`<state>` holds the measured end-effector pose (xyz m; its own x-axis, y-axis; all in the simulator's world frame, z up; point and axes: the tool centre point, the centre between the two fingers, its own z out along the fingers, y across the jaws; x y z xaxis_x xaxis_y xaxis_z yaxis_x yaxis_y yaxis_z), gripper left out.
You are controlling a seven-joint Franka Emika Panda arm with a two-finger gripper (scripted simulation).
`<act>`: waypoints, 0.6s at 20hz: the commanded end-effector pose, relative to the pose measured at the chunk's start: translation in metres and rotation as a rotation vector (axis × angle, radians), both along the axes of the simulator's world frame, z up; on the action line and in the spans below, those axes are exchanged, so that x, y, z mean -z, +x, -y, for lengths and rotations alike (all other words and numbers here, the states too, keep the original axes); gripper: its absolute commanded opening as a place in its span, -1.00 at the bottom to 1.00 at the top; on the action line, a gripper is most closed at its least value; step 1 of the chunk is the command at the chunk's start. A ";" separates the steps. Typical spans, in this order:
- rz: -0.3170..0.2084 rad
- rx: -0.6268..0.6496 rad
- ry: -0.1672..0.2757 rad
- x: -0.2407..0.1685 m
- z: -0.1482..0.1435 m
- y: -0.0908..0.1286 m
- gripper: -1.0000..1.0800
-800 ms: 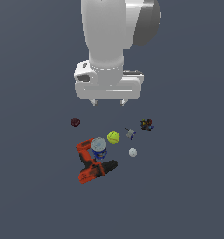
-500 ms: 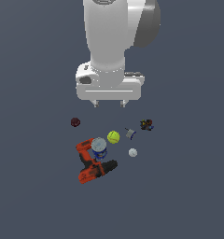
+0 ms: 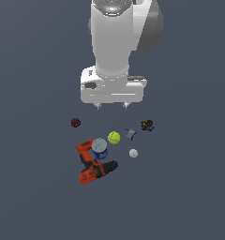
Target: Pick up a designated object from a clutter of objects.
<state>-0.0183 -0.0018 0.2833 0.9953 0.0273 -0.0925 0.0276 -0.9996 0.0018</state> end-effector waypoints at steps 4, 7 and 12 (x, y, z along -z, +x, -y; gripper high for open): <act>0.004 -0.033 -0.002 0.010 -0.004 0.007 0.92; 0.009 -0.070 -0.003 0.022 -0.009 0.014 0.92; 0.021 -0.162 -0.005 0.051 -0.023 0.030 0.92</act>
<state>0.0067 0.0164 0.2422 0.9846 0.1577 -0.0750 0.1587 -0.9873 0.0081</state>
